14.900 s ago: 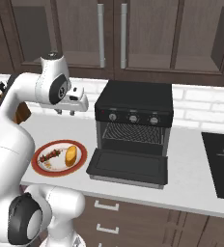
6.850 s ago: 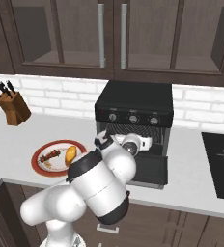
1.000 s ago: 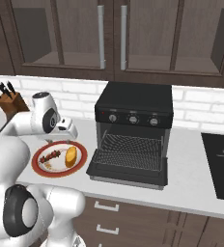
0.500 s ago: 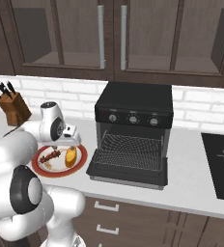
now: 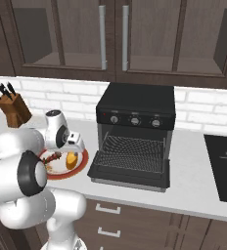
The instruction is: Pick up the kebab skewer and baguette bread, and place them inside the toaster oven. Close the toaster oven door and start by setting the timer.
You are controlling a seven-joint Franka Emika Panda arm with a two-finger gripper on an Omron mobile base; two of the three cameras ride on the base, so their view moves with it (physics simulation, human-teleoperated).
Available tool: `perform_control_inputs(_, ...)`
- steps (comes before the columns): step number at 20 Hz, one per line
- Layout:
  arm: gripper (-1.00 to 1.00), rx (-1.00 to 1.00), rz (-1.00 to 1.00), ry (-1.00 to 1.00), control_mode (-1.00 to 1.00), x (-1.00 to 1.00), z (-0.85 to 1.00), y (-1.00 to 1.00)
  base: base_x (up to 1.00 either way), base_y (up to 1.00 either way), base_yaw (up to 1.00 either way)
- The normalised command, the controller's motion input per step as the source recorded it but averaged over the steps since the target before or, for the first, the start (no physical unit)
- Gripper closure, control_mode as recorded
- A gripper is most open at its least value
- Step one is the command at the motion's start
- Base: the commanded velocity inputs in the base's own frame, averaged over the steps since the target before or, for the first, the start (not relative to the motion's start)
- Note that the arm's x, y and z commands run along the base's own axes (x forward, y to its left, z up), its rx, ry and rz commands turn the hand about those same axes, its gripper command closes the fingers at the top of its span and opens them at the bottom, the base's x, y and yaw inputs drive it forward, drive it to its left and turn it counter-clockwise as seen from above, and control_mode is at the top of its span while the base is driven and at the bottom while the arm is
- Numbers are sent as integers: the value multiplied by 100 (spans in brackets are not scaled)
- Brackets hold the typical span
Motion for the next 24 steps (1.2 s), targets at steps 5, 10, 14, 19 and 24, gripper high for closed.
perform_control_inputs(5, -100, 0, 0, 0, -100, 16, -20, 0, 0, 0, 0)
perform_control_inputs(10, -100, 0, 0, 0, -100, 25, -15, 0, 0, 0, 0)
perform_control_inputs(14, -100, 0, 0, 0, -100, 16, -24, 0, 0, 0, 0)
perform_control_inputs(19, -100, 0, 0, 0, -100, 6, -22, 0, 0, 0, 0)
perform_control_inputs(24, -100, 0, 0, 0, -100, 2, -17, 0, 0, 0, 0)
